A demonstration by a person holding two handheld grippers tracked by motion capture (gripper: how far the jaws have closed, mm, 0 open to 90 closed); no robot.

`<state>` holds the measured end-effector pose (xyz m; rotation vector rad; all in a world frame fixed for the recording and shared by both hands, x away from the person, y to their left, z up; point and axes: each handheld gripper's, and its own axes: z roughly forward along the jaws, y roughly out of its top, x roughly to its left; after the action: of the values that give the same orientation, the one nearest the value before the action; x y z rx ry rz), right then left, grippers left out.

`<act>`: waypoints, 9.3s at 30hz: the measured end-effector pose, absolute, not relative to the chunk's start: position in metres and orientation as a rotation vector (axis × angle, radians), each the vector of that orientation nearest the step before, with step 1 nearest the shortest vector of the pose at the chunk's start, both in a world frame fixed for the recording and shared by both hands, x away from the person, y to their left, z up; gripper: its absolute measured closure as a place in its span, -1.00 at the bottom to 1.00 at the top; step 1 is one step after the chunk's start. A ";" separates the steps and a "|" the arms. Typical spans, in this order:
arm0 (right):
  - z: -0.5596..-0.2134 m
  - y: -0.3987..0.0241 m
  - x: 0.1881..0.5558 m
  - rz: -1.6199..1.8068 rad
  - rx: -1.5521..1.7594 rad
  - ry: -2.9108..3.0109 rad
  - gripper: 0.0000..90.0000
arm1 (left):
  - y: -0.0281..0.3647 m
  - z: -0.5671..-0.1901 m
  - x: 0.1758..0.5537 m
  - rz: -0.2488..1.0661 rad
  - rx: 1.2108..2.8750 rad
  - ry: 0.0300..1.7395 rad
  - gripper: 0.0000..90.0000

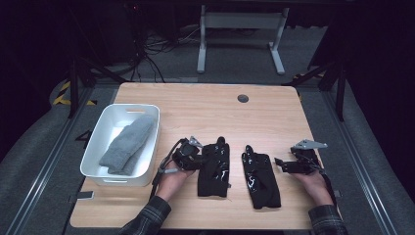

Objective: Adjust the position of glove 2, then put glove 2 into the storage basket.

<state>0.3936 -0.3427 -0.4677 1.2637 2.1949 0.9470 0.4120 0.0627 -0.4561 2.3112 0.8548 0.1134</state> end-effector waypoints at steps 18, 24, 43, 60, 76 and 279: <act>-0.450 -0.341 0.366 1.065 1.173 2.366 0.80 | 0.074 -0.448 0.413 -0.012 2.161 0.897 0.97; -0.450 -0.335 0.354 1.108 1.111 2.483 1.00 | 0.079 -0.444 0.413 -0.018 2.119 0.900 0.97; -0.456 -0.302 0.352 1.154 0.990 2.641 1.00 | 0.080 -0.437 0.411 -0.076 2.068 0.865 0.97; -0.458 -0.272 0.357 1.169 0.919 2.686 1.00 | 0.078 -0.420 0.408 -0.166 1.956 0.805 0.97; -0.458 -0.263 0.364 1.197 0.917 2.663 1.00 | 0.060 -0.408 0.405 -0.218 1.938 0.748 0.97; -0.469 -0.305 0.397 0.966 1.185 2.265 -0.66 | 0.079 -0.357 0.426 -0.062 2.318 0.703 0.46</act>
<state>0.3967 -0.3054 -0.4686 1.1849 2.2651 0.9662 0.4264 0.0788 -0.3573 2.3184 0.7028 -0.0617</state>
